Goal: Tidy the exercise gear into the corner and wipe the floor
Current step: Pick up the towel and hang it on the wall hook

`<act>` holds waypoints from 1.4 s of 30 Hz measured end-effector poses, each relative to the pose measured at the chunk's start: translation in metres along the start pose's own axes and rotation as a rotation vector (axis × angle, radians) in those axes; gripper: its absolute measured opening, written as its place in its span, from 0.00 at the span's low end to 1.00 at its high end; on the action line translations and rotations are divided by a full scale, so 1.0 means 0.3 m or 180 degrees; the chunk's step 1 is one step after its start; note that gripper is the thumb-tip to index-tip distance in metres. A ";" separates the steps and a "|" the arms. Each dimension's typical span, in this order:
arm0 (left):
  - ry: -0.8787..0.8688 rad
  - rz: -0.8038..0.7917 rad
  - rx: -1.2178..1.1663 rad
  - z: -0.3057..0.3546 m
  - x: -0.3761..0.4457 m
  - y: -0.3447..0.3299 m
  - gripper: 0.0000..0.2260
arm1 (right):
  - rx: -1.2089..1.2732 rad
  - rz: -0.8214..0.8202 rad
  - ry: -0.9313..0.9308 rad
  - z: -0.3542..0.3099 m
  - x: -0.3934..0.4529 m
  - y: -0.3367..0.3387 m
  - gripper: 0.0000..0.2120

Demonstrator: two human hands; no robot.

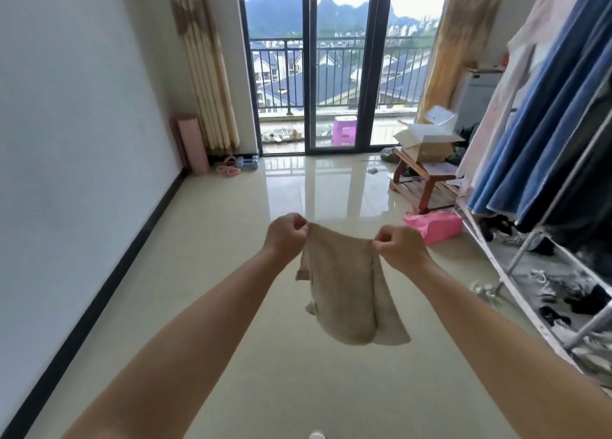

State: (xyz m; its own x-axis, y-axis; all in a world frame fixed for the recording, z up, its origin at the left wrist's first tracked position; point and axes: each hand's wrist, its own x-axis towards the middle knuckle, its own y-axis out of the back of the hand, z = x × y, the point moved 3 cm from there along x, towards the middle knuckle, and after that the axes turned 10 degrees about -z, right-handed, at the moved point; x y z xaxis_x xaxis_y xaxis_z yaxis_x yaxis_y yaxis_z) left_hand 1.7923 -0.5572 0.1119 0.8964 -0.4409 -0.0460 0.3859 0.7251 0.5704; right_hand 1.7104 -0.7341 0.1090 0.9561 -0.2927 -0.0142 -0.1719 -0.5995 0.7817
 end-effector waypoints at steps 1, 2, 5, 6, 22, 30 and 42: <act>-0.0046 -0.0070 -0.0046 0.017 0.080 0.005 0.10 | 0.0031 -0.0027 0.0008 0.004 0.076 0.029 0.11; -0.0102 -0.0146 -0.0100 0.036 0.165 0.012 0.09 | -0.0007 -0.0119 0.0056 0.005 0.156 0.057 0.14; -0.0250 -0.0249 -0.0160 0.105 0.441 0.044 0.04 | -0.0226 -0.0577 0.0120 -0.006 0.406 0.132 0.17; -0.0298 -0.0271 -0.0118 0.131 0.537 0.055 0.04 | -0.0333 -0.0667 0.0113 -0.006 0.495 0.156 0.16; -0.0923 0.0373 -0.0107 0.418 1.772 0.042 0.09 | -0.0295 -0.0476 0.0733 0.242 1.684 0.347 0.06; -0.0671 -0.0011 -0.0324 0.491 2.278 0.096 0.15 | 0.0831 -0.1189 0.0563 0.385 2.345 0.409 0.11; -0.0462 0.0169 -0.0431 0.229 3.052 0.418 0.18 | 0.1483 -0.2311 0.1166 0.060 3.246 0.217 0.10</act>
State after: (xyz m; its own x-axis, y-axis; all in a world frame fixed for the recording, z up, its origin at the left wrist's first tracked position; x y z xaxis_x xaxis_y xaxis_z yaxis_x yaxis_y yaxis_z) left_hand 2.6463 -0.9063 0.1975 0.8792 -0.4646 0.1055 0.3735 0.8095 0.4530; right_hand 2.6260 -1.0716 0.1348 0.8682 0.4756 -0.1415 0.4944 -0.8047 0.3288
